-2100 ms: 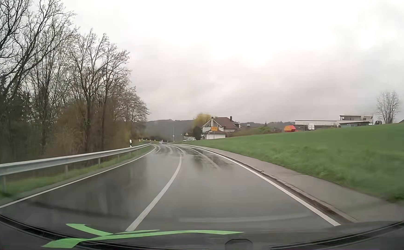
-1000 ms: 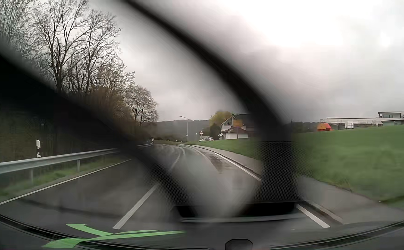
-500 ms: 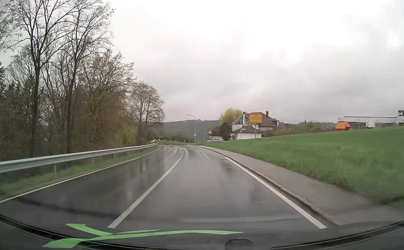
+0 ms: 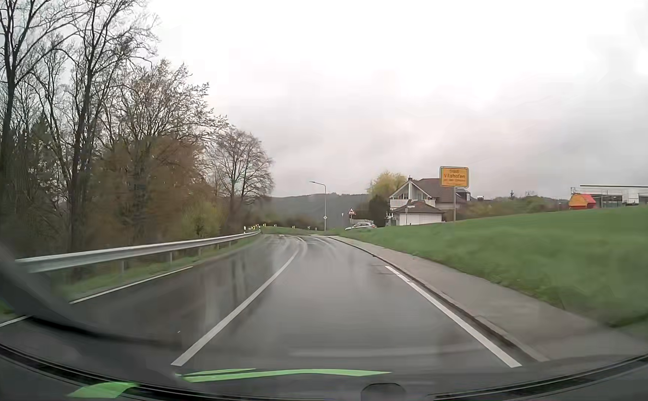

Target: Follow the waypoints while adhering to traffic rules and regulations

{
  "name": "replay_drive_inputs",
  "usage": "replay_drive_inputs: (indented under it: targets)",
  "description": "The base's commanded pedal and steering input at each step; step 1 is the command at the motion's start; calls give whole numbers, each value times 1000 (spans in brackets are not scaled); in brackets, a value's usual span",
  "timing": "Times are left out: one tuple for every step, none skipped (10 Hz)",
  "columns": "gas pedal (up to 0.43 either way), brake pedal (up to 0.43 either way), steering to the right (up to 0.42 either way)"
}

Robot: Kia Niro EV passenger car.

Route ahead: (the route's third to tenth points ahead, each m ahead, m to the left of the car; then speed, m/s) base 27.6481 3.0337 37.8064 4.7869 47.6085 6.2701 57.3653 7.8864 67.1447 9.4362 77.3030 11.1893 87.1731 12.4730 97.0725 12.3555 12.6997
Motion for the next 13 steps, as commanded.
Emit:
replay_drive_inputs:
  targets:
    - [59, 0, -25]
    - [67, 0, -21]
    - [67, 0, -16]
    - [67, 0, -13]
    - [79, 0, -13]
    - [79, 0, -13]
    - [79, 0, -13]
    - [79, 0, -13]
    - [79, 0, -13]
    - [79, 0, -13]
    - [67, 0, -13]
    - [20, 0, -13]
    - [8, 0, -13]
